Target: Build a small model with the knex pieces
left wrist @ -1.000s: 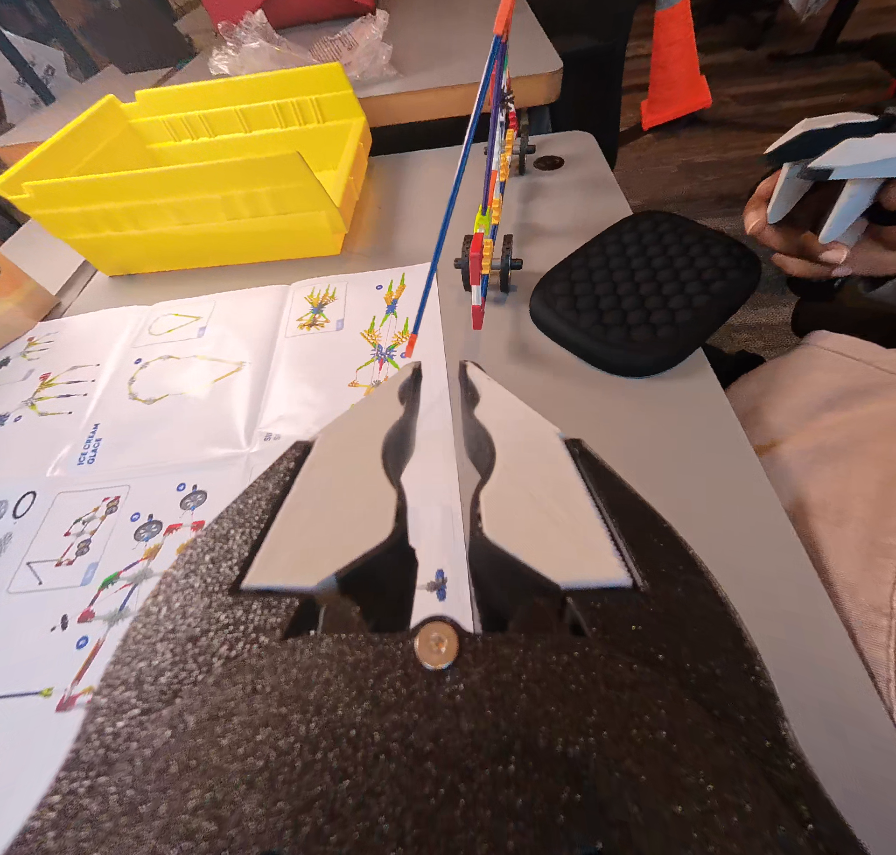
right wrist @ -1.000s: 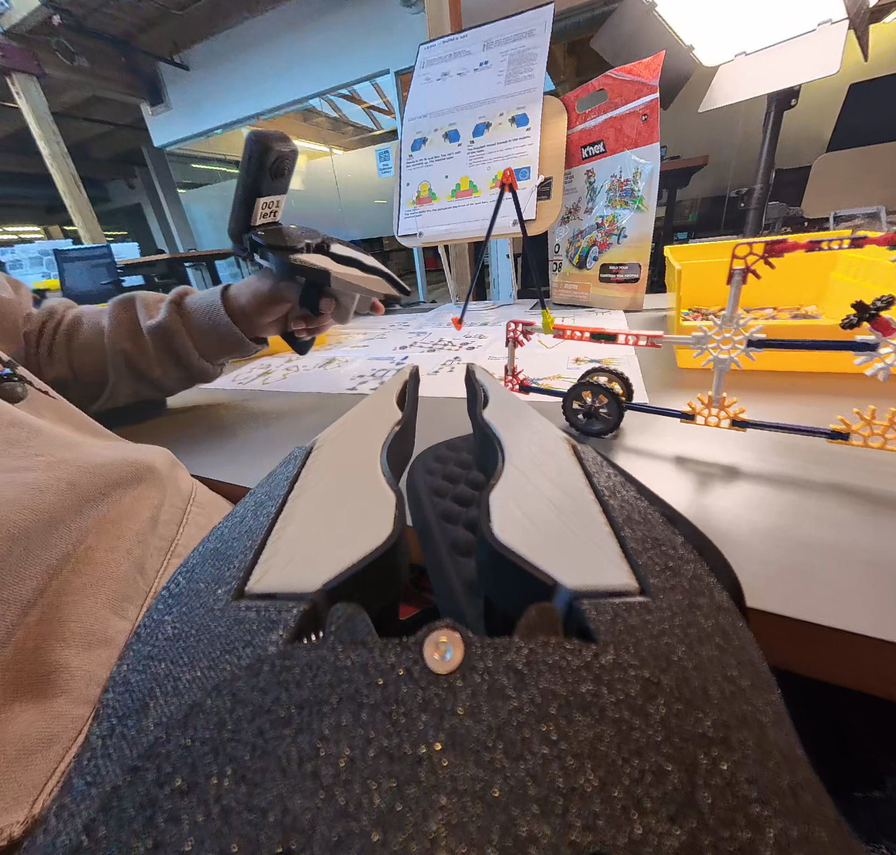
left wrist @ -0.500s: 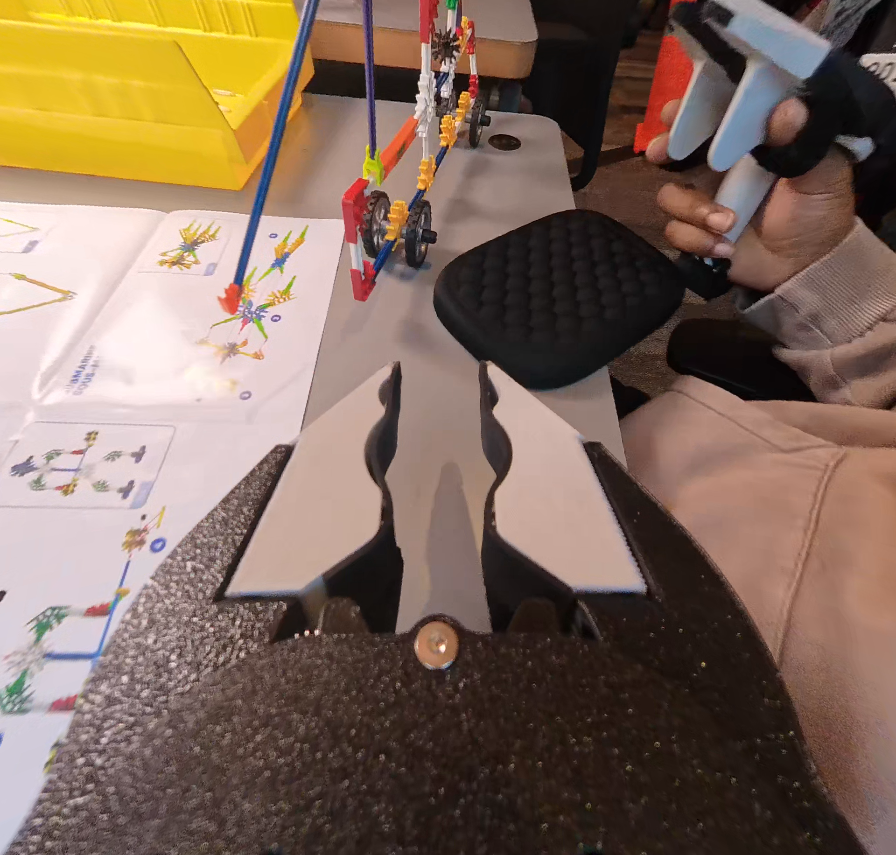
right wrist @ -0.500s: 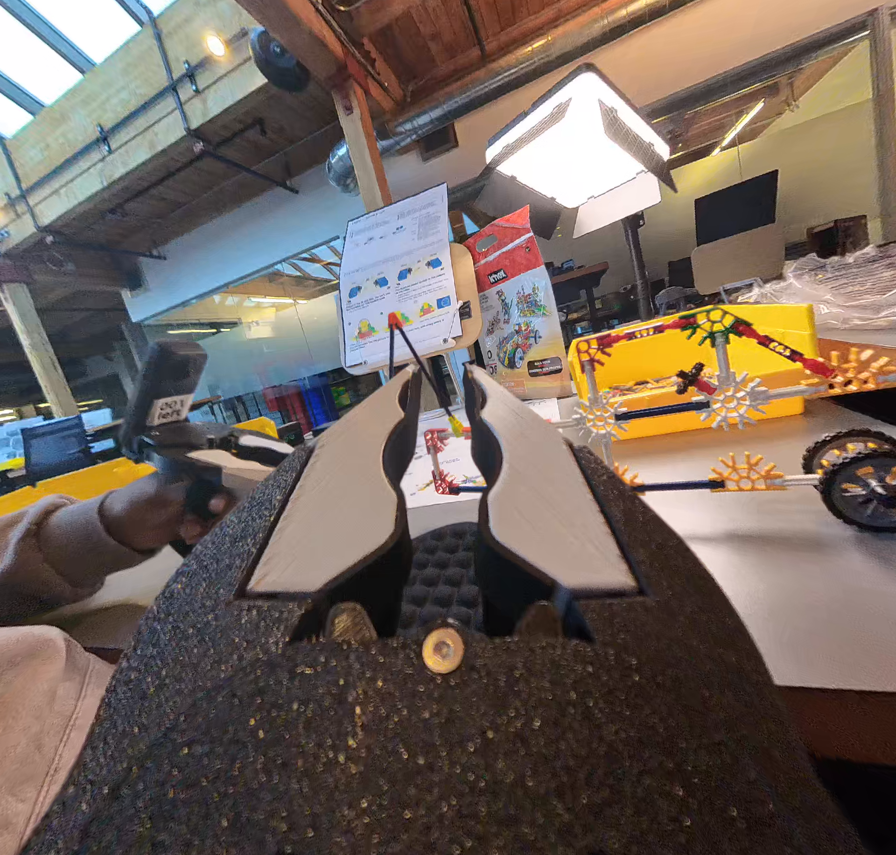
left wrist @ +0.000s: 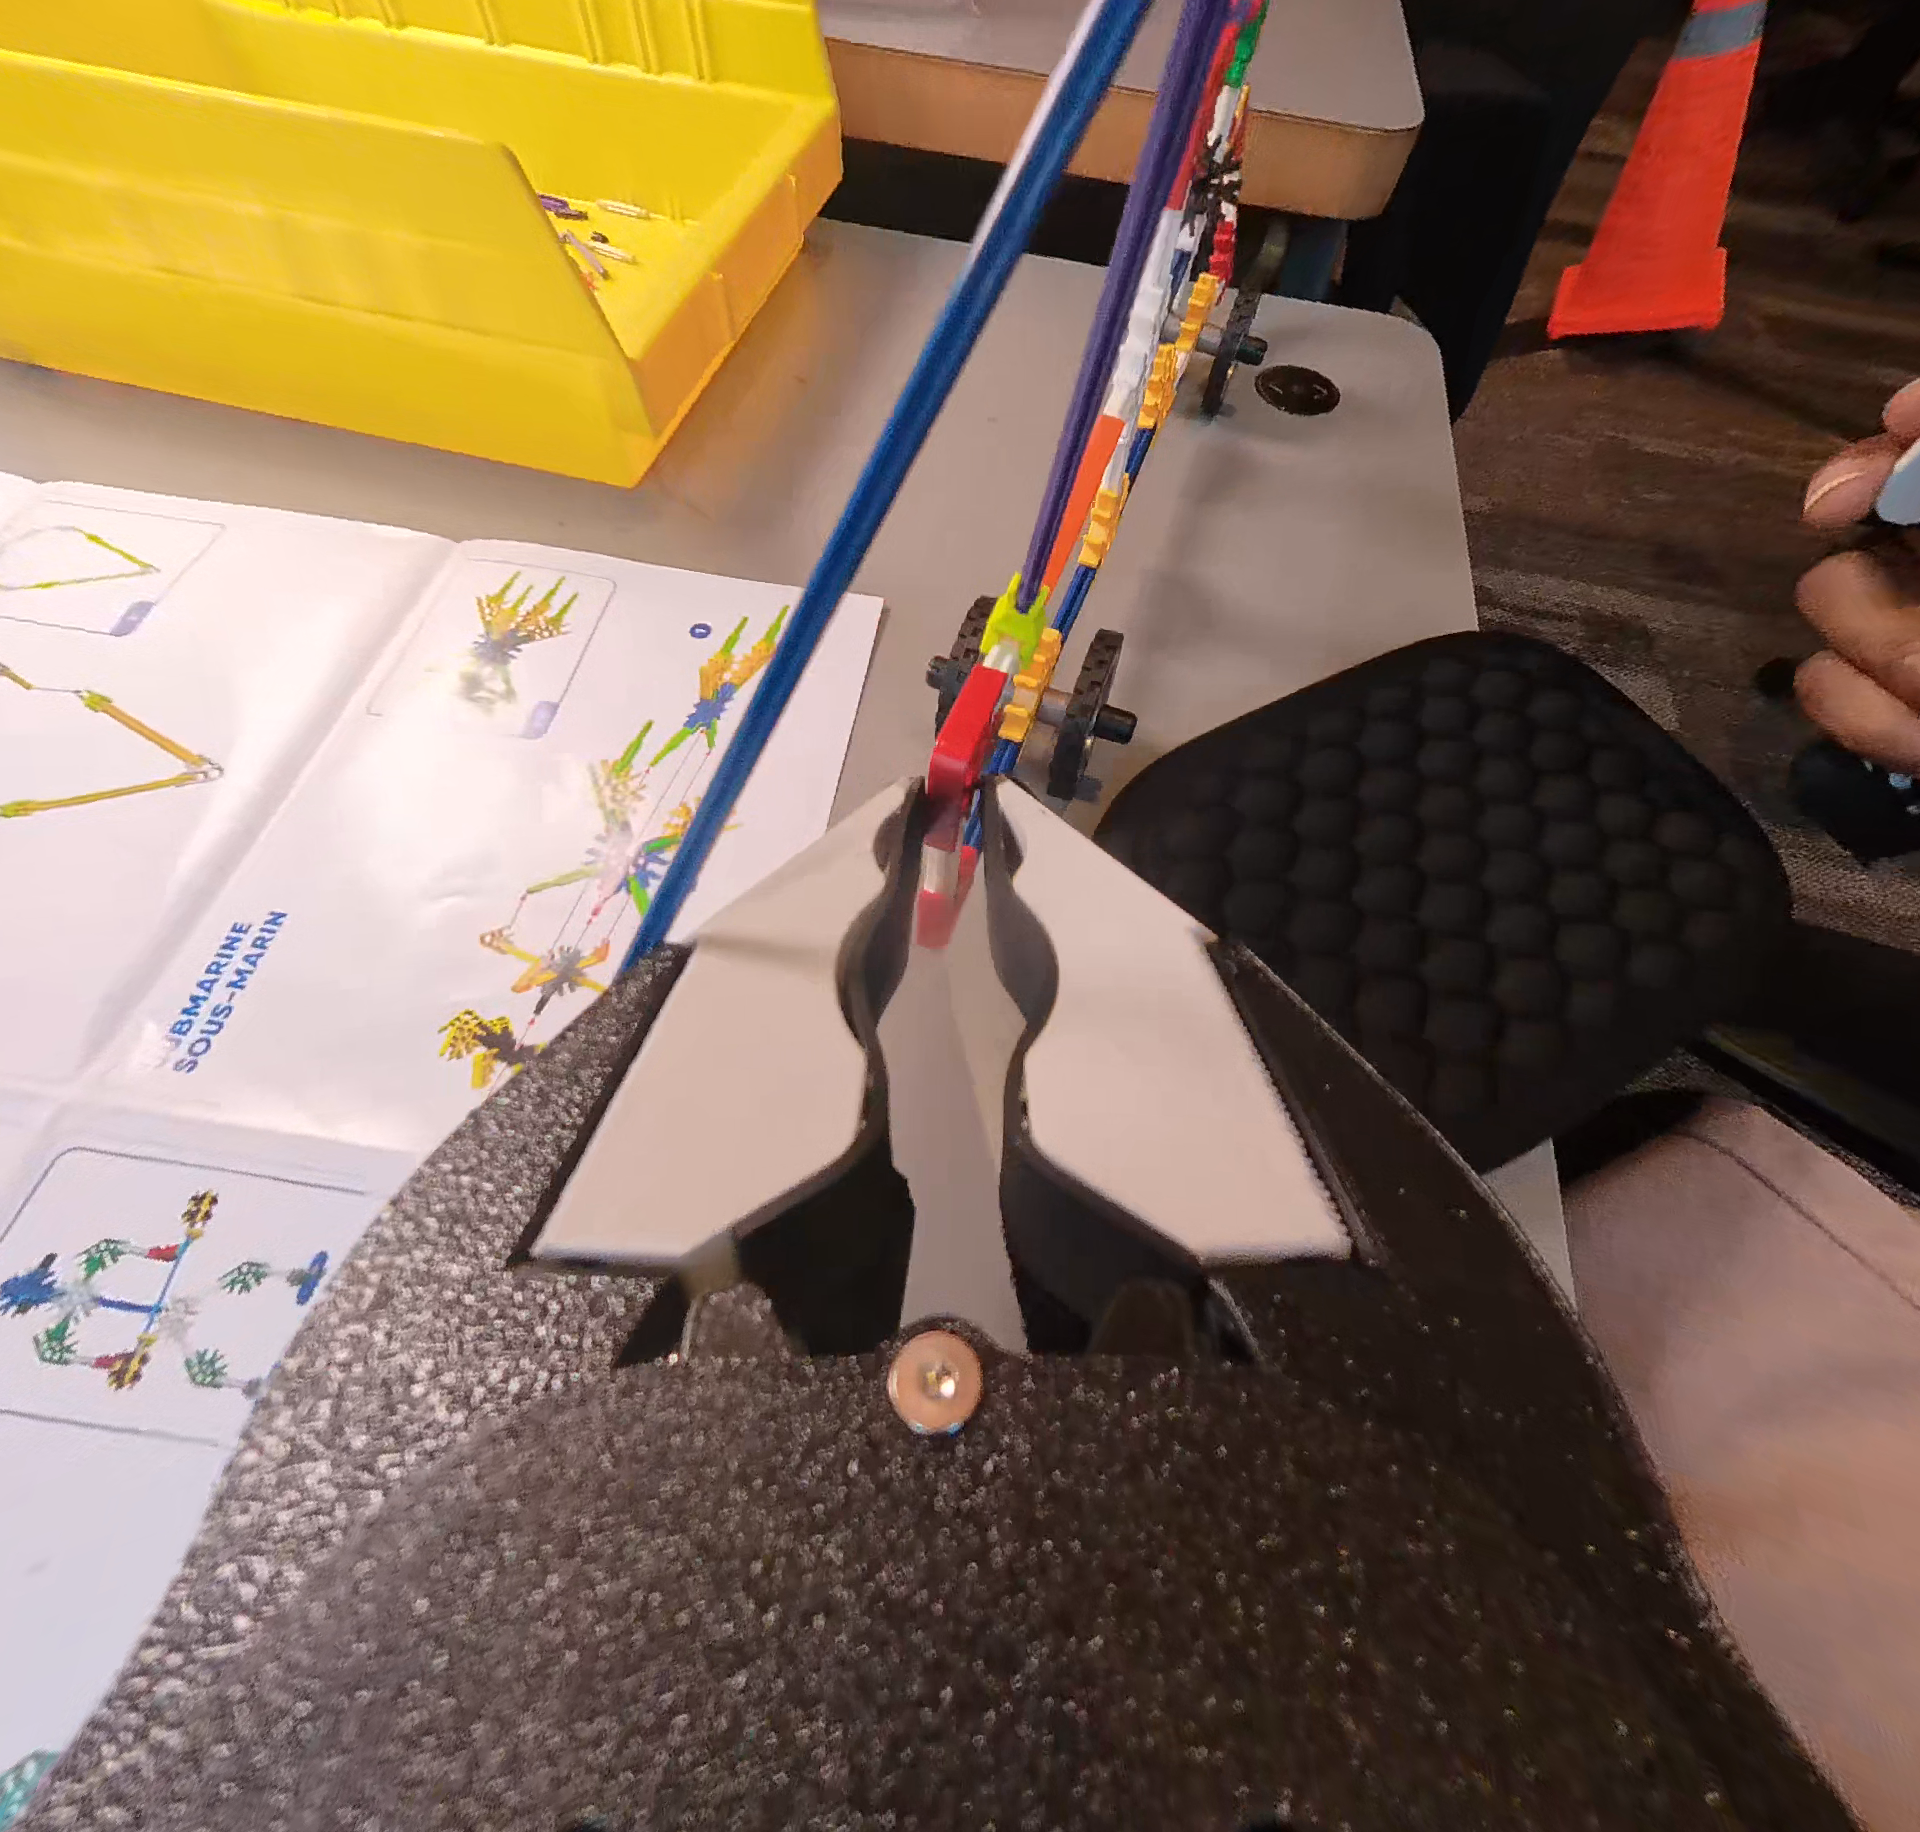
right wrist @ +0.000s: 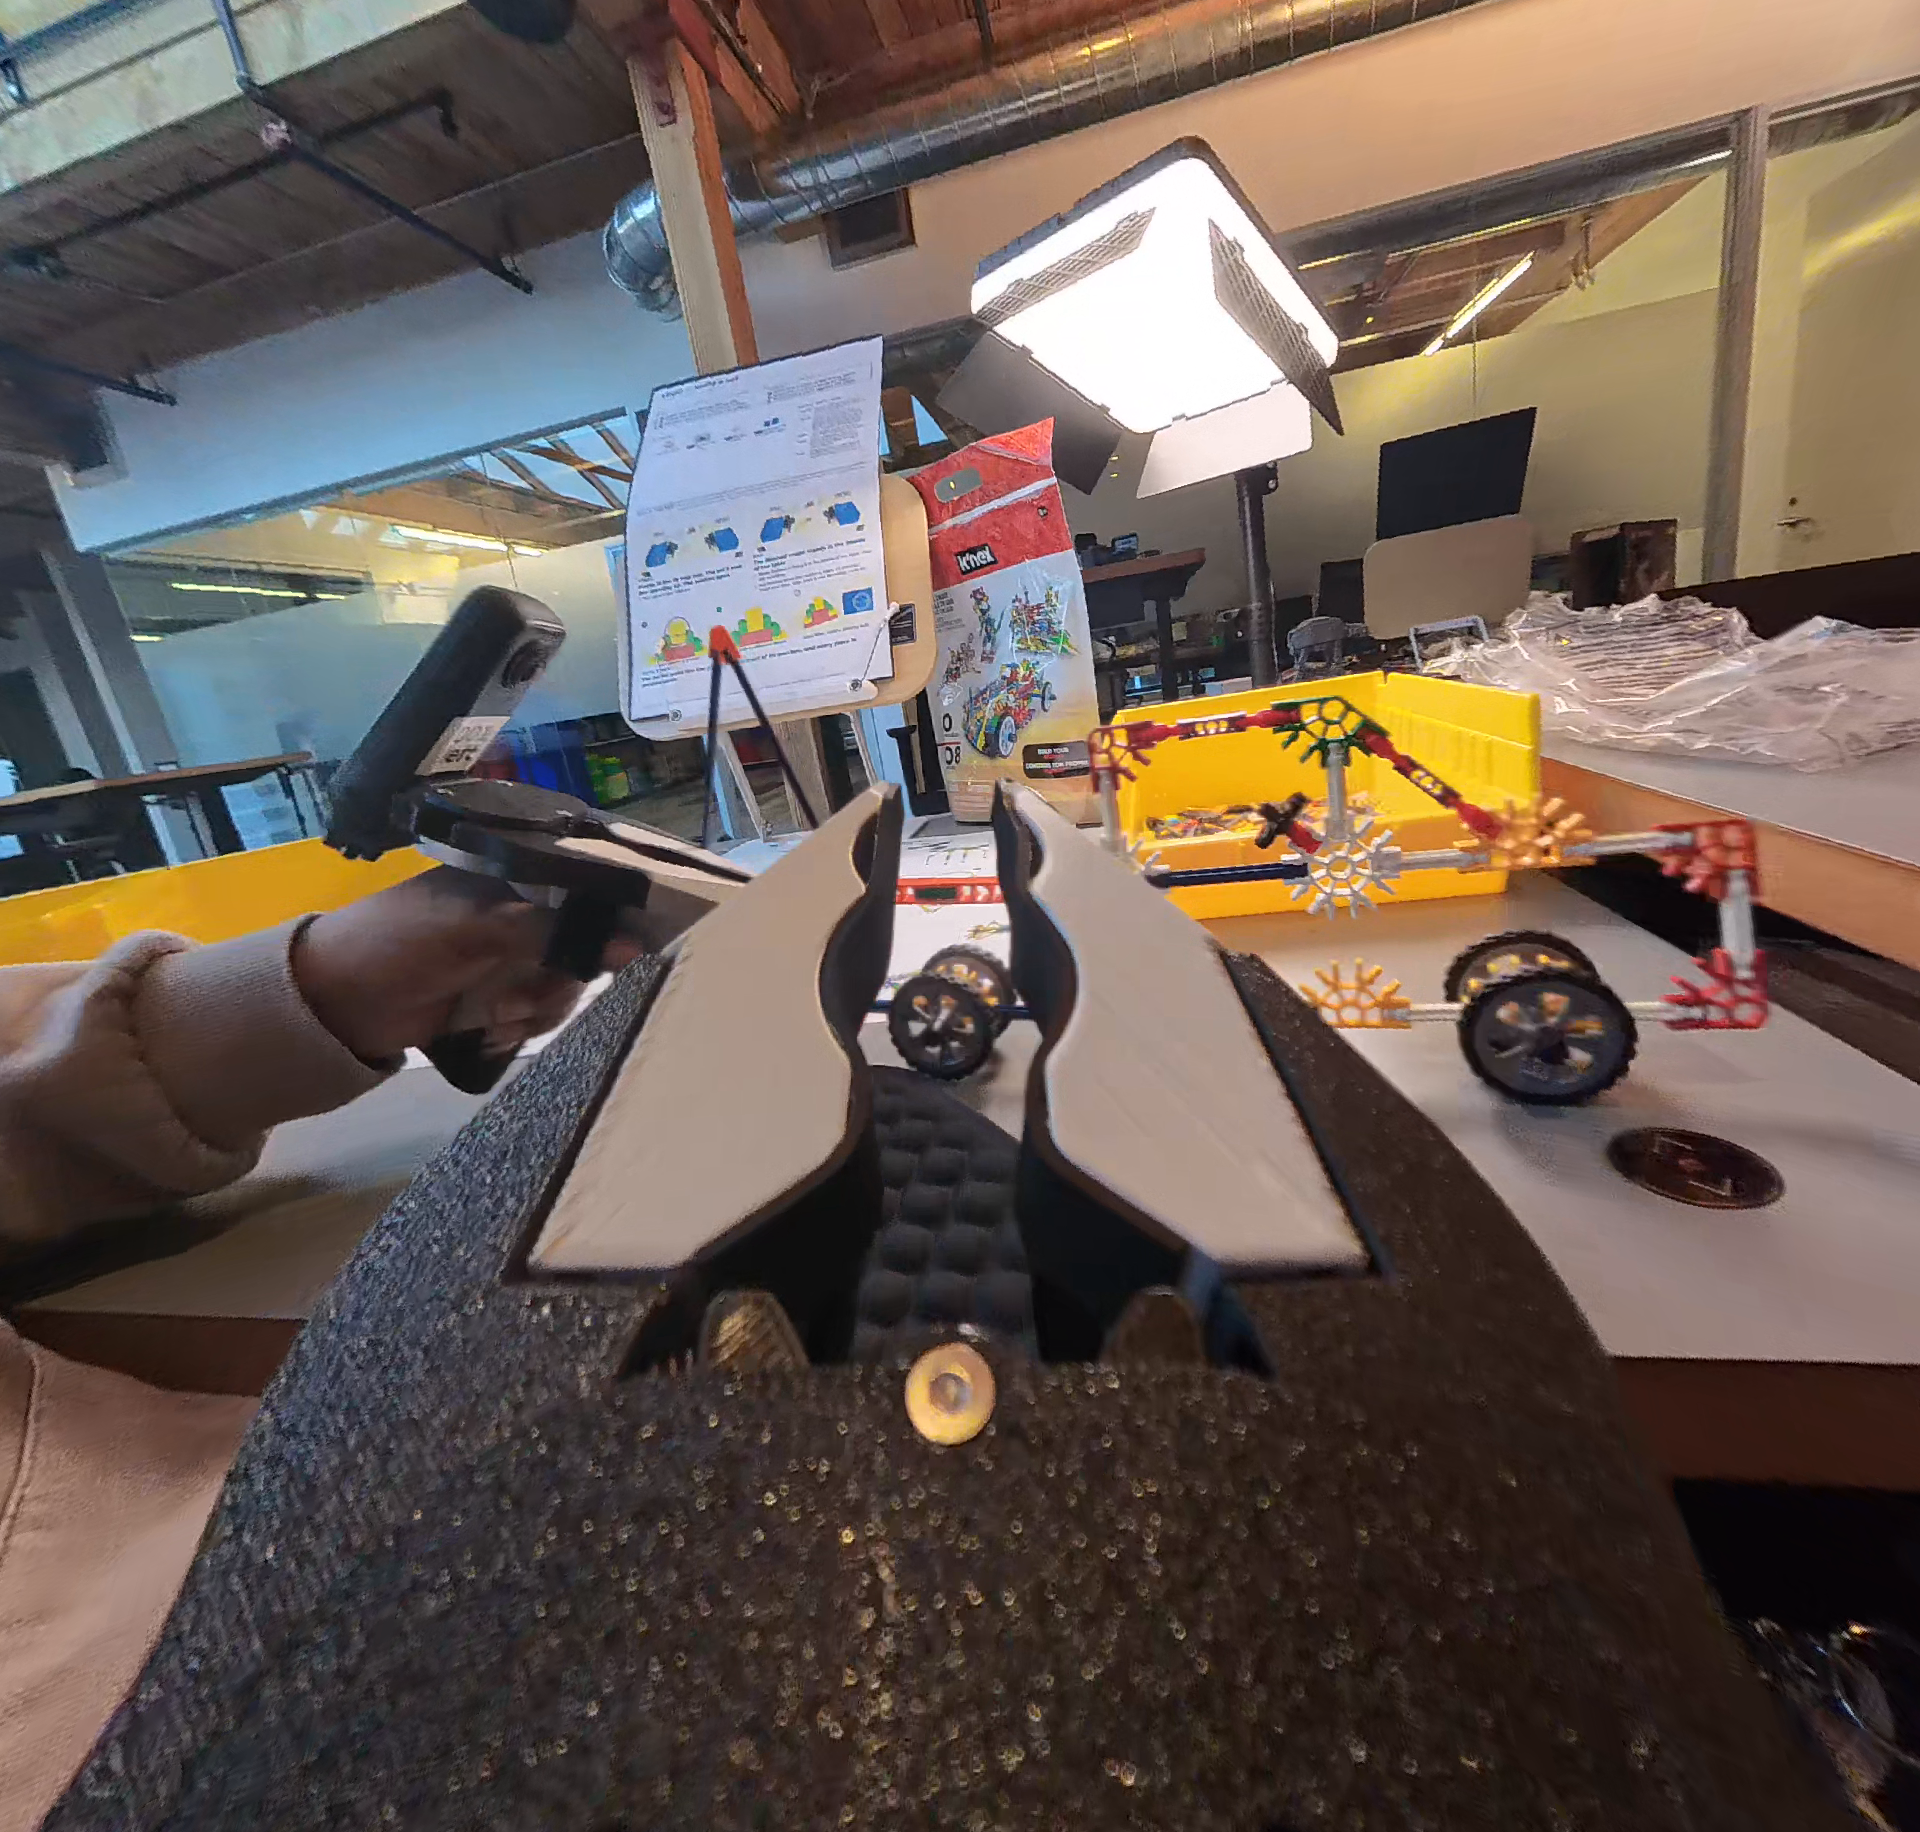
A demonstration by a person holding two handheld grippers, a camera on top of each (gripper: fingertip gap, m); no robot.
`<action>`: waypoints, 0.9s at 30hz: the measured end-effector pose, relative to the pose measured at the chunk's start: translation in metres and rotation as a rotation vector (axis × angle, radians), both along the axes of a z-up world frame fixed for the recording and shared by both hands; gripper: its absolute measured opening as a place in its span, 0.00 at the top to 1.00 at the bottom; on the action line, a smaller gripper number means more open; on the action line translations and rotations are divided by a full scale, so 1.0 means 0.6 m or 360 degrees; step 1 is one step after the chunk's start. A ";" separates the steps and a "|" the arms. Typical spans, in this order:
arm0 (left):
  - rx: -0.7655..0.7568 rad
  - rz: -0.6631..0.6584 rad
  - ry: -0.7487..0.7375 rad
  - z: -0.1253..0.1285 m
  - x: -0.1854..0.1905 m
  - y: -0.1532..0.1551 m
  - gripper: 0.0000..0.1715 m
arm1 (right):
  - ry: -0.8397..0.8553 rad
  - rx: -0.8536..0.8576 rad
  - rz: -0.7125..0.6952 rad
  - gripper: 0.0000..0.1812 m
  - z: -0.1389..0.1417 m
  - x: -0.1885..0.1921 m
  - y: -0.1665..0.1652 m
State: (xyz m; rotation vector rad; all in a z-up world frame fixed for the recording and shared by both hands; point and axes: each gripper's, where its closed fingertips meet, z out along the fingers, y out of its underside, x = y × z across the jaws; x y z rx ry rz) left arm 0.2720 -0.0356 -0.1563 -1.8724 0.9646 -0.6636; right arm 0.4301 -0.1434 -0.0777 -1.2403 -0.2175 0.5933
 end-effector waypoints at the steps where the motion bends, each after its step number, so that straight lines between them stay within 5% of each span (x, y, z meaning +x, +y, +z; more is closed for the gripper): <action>1: 0.0010 -0.0002 0.0011 0.003 -0.012 -0.005 0.95 | -0.0013 0.0002 -0.0002 0.92 0.001 -0.001 -0.001; 8: 0.0070 0.0045 0.0212 -0.004 -0.170 -0.066 0.95 | -0.0064 0.0033 0.0060 0.92 0.011 -0.024 -0.003; 14: 0.0038 0.0313 0.0292 -0.010 -0.339 -0.125 0.94 | 0.0012 0.0056 0.0166 0.92 0.022 -0.047 0.004; 18: -0.0063 0.0494 0.0329 -0.017 -0.426 -0.166 0.82 | 0.0029 0.0063 0.0230 0.92 0.026 -0.066 0.010; 27: -0.0139 0.0984 0.0287 -0.019 -0.544 -0.191 0.81 | 0.0066 0.0056 0.0277 0.92 0.026 -0.076 0.018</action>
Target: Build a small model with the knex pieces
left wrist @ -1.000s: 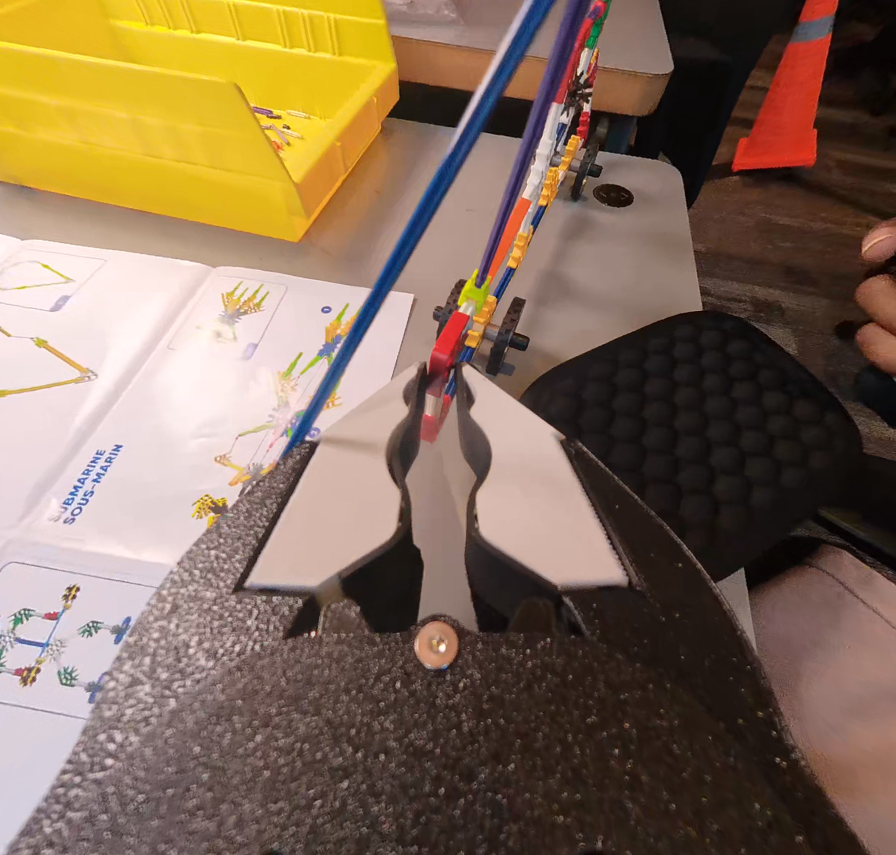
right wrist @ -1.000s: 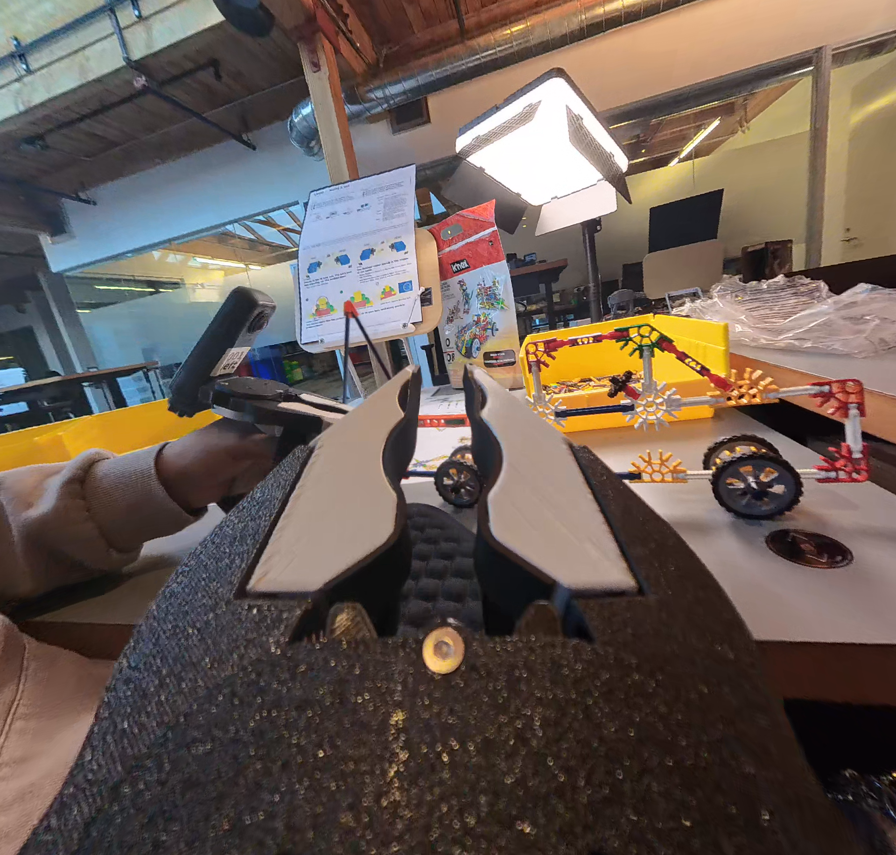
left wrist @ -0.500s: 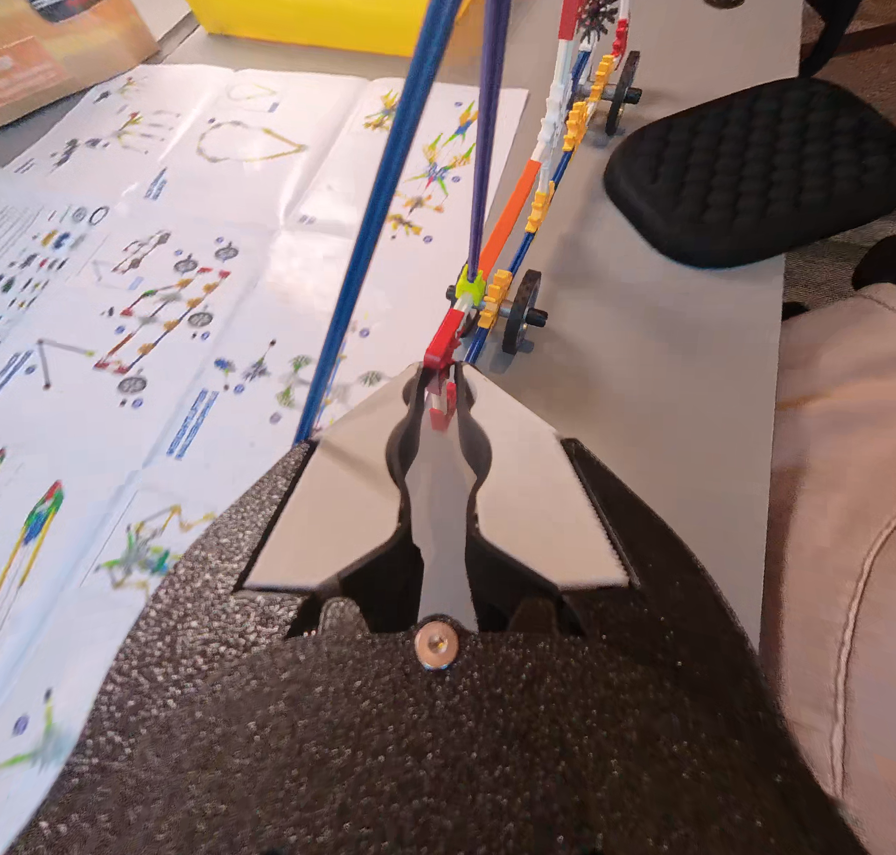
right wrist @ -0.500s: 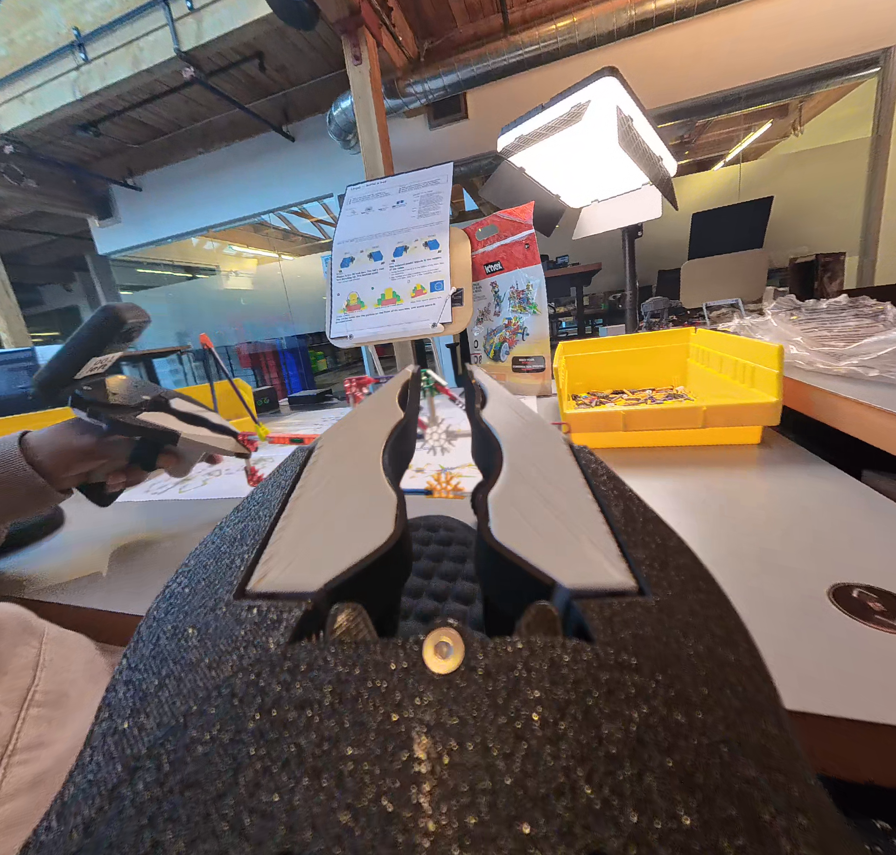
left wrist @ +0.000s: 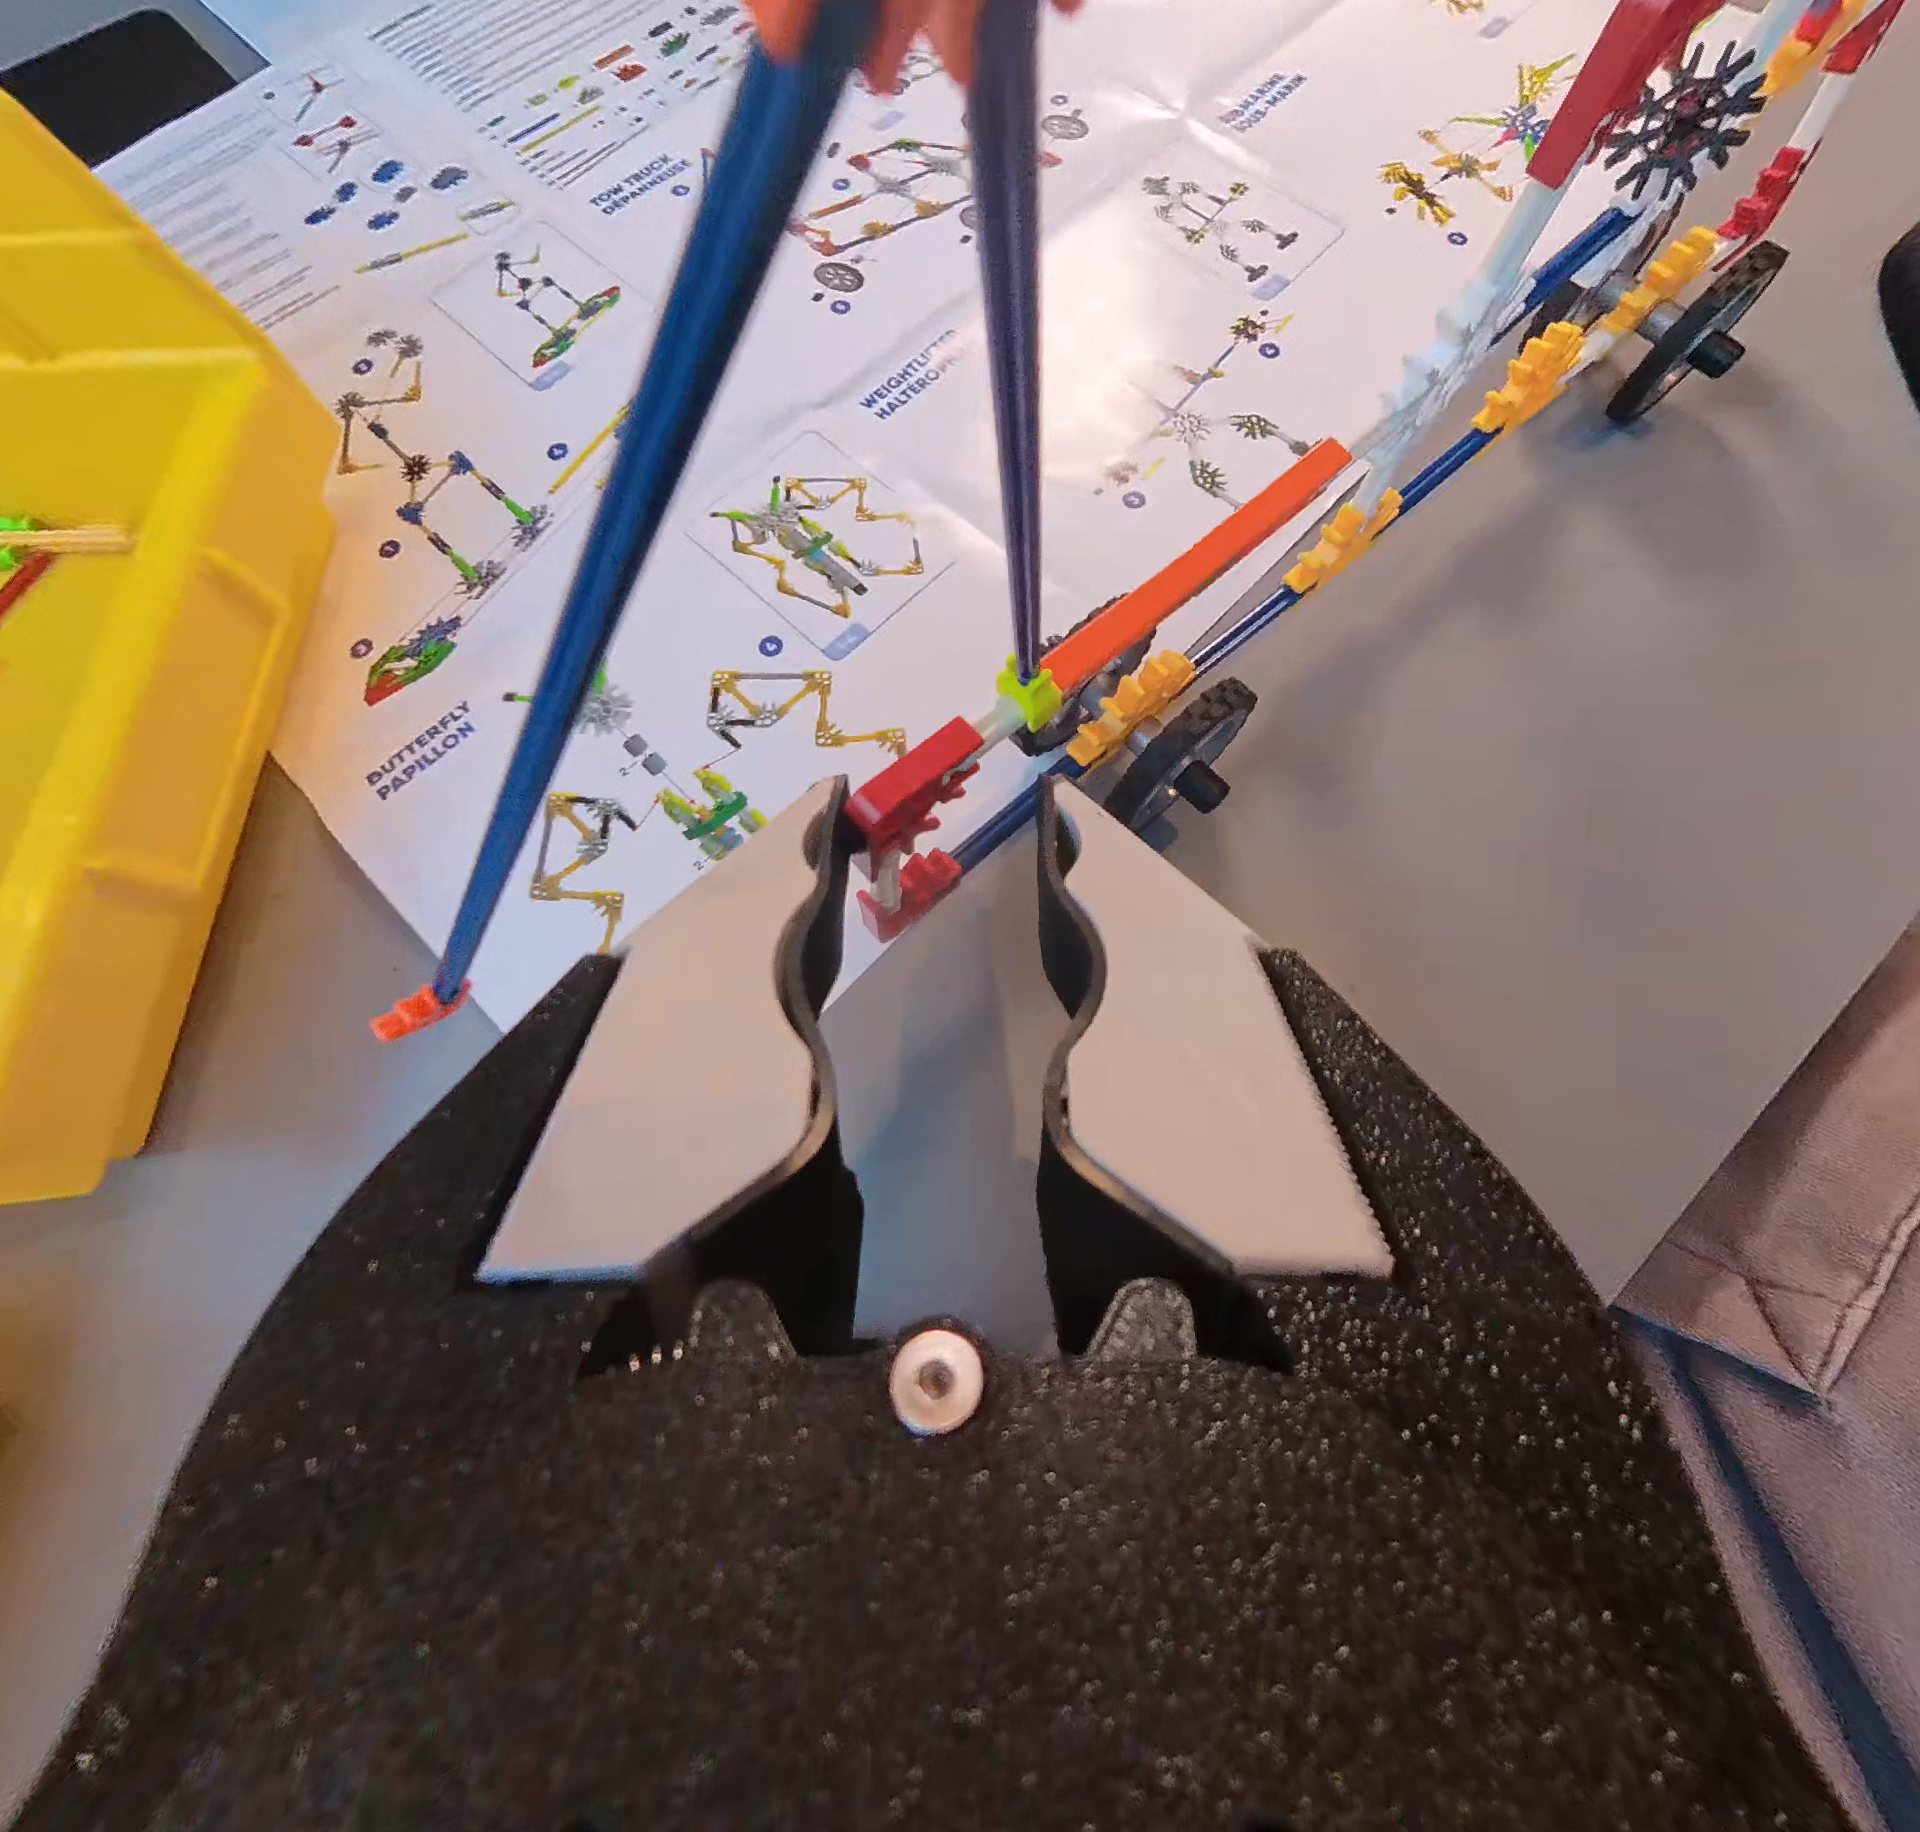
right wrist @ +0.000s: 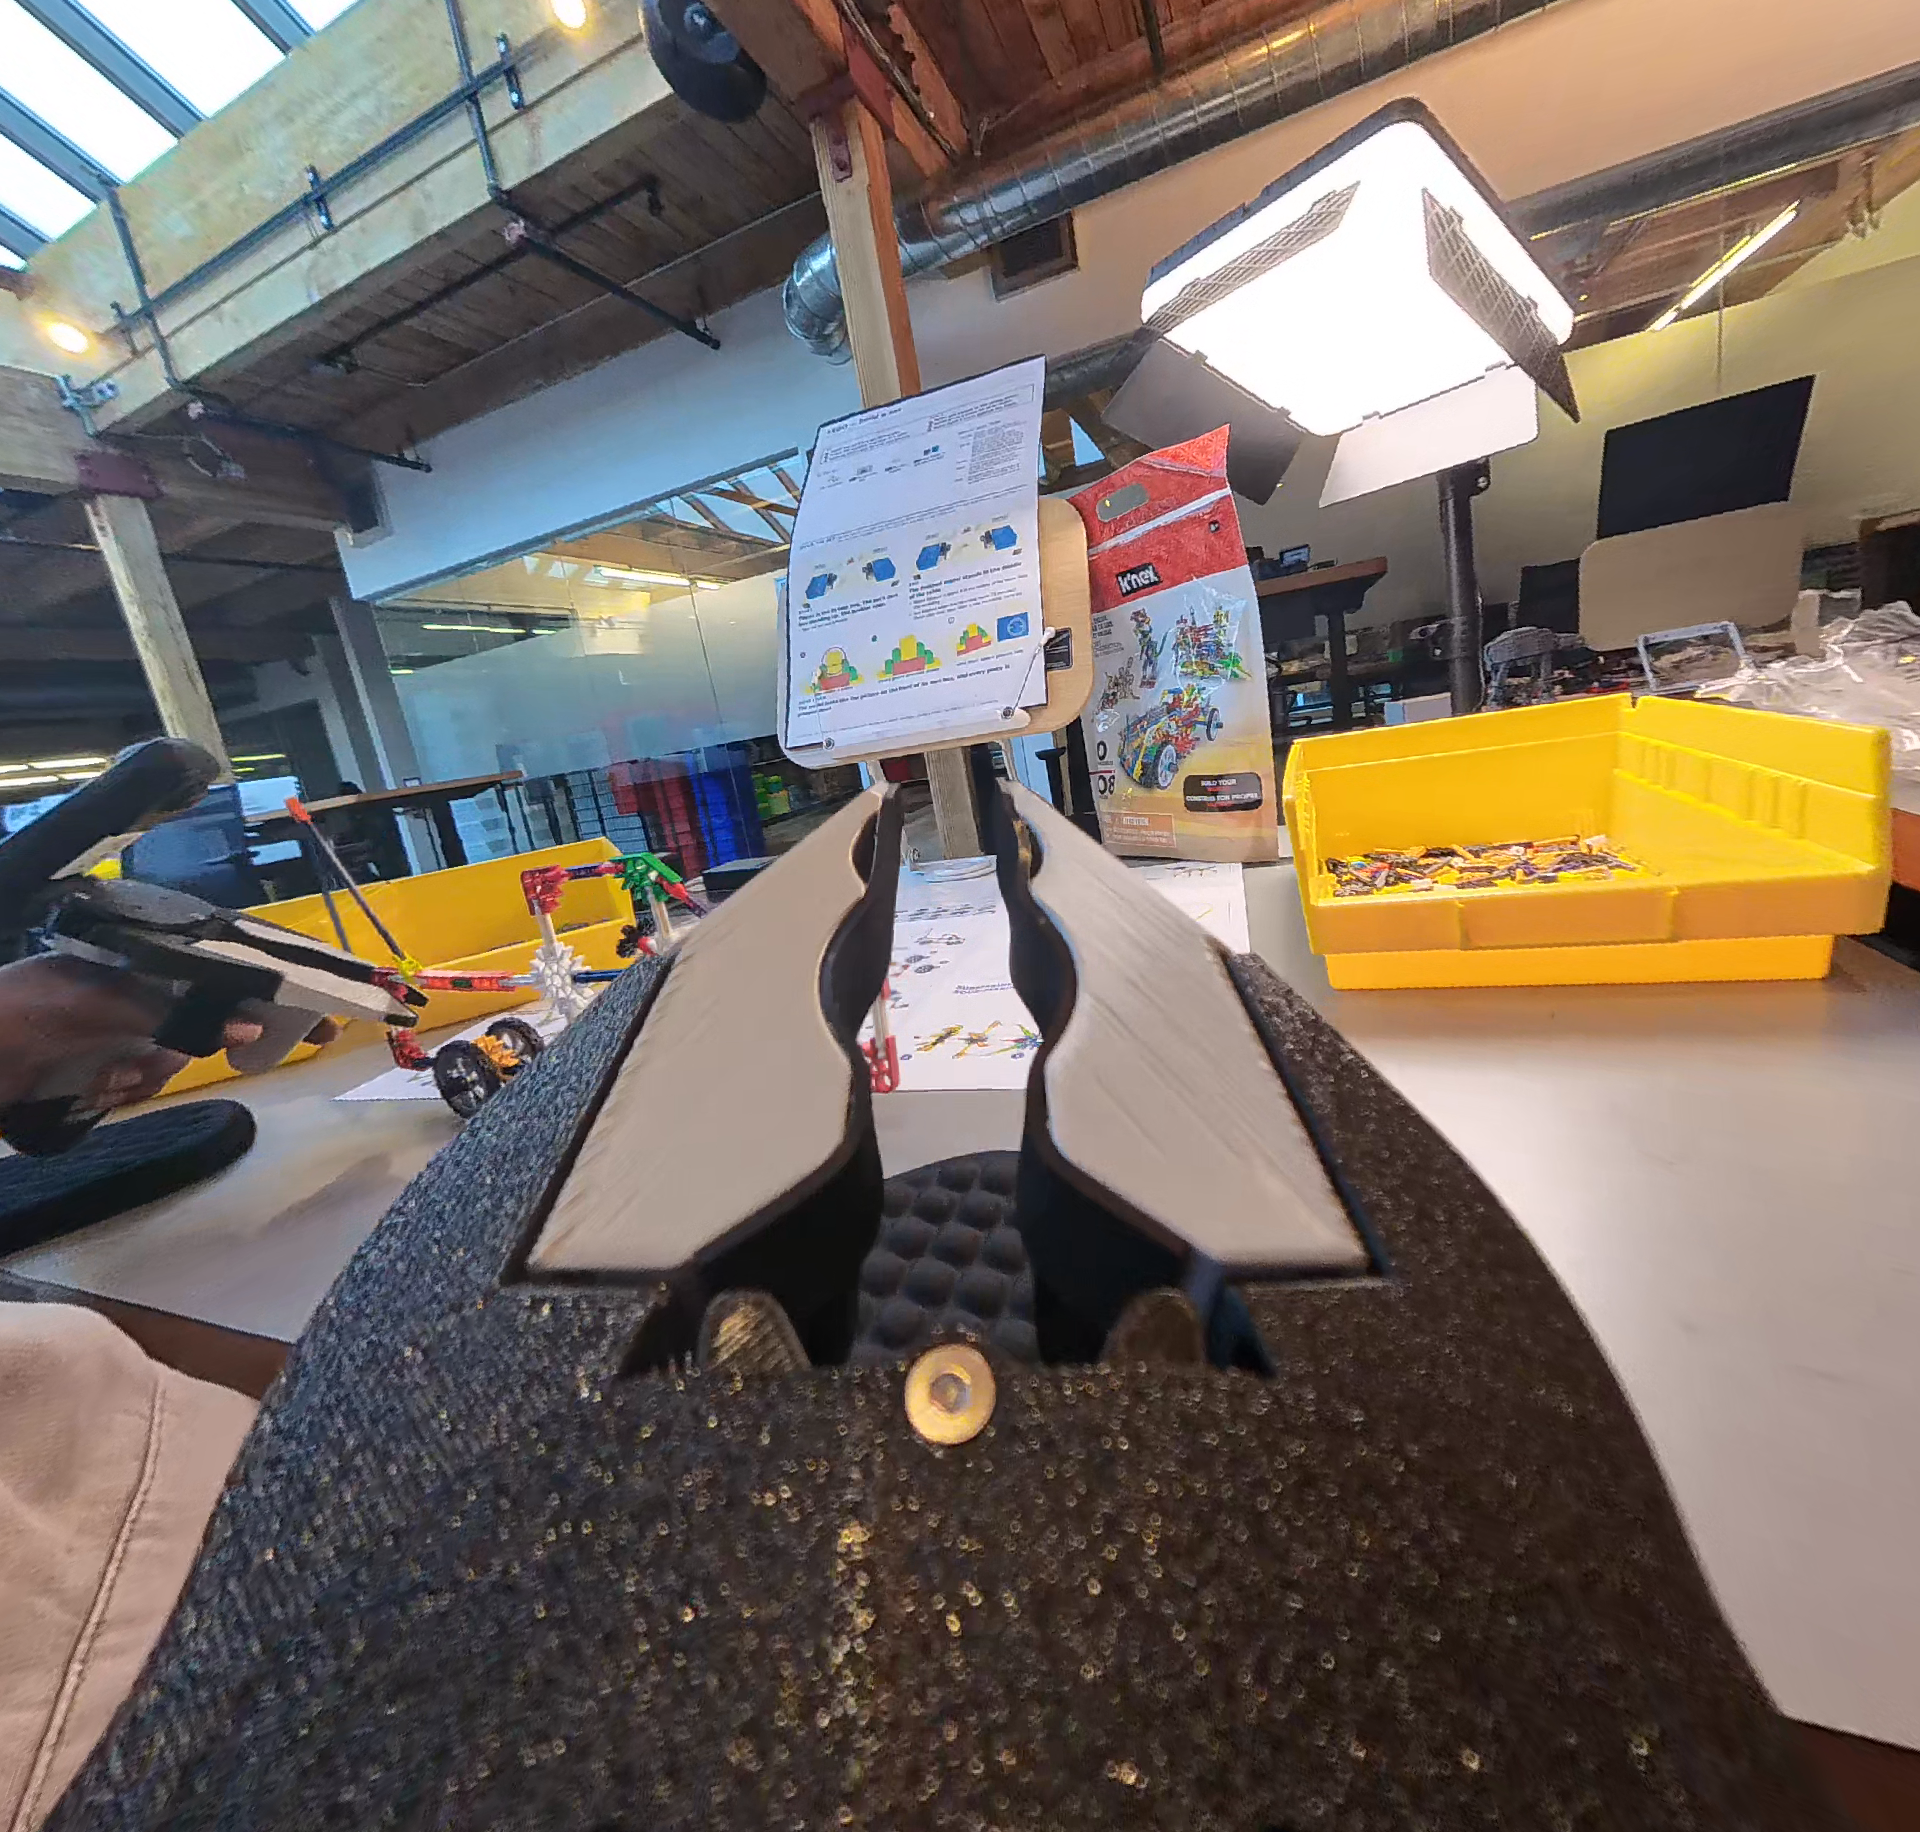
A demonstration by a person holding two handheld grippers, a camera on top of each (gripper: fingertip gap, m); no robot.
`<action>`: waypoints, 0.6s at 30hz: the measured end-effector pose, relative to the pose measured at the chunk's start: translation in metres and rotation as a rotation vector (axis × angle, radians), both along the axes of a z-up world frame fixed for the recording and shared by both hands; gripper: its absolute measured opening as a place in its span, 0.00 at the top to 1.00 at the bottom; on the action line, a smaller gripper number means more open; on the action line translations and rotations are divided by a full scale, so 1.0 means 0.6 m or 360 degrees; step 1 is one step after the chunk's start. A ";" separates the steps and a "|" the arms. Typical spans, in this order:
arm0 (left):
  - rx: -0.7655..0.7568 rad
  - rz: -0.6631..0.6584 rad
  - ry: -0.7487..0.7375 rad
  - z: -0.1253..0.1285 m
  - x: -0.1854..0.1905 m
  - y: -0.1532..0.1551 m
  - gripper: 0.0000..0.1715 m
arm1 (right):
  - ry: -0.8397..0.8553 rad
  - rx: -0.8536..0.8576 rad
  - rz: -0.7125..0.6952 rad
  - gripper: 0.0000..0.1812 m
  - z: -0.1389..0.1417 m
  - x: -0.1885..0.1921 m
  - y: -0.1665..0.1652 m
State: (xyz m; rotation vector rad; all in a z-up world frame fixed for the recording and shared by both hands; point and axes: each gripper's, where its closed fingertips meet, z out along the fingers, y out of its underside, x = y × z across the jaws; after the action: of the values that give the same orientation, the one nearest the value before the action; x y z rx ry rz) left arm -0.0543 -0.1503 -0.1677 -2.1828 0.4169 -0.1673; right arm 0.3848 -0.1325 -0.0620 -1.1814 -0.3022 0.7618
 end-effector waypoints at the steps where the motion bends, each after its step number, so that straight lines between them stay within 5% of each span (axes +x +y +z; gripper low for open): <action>1: 0.0007 -0.0007 0.0002 0.000 0.006 0.001 0.81 | 0.0006 0.0001 -0.0002 0.92 0.001 0.002 0.000; 8: 0.0018 -0.0334 -0.0041 -0.006 0.141 0.012 0.74 | -0.0021 -0.0008 -0.0018 0.92 -0.004 0.001 -0.001; 18: 0.0123 -0.0557 -0.0137 0.010 0.213 -0.020 0.76 | -0.0137 -0.0091 -0.0123 0.92 -0.026 0.011 0.013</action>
State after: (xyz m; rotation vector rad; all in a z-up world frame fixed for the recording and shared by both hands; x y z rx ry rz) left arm 0.0732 -0.1623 -0.1618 -2.0043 0.7417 -0.4282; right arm 0.3912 -0.1245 -0.0775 -1.2746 -0.3060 0.6568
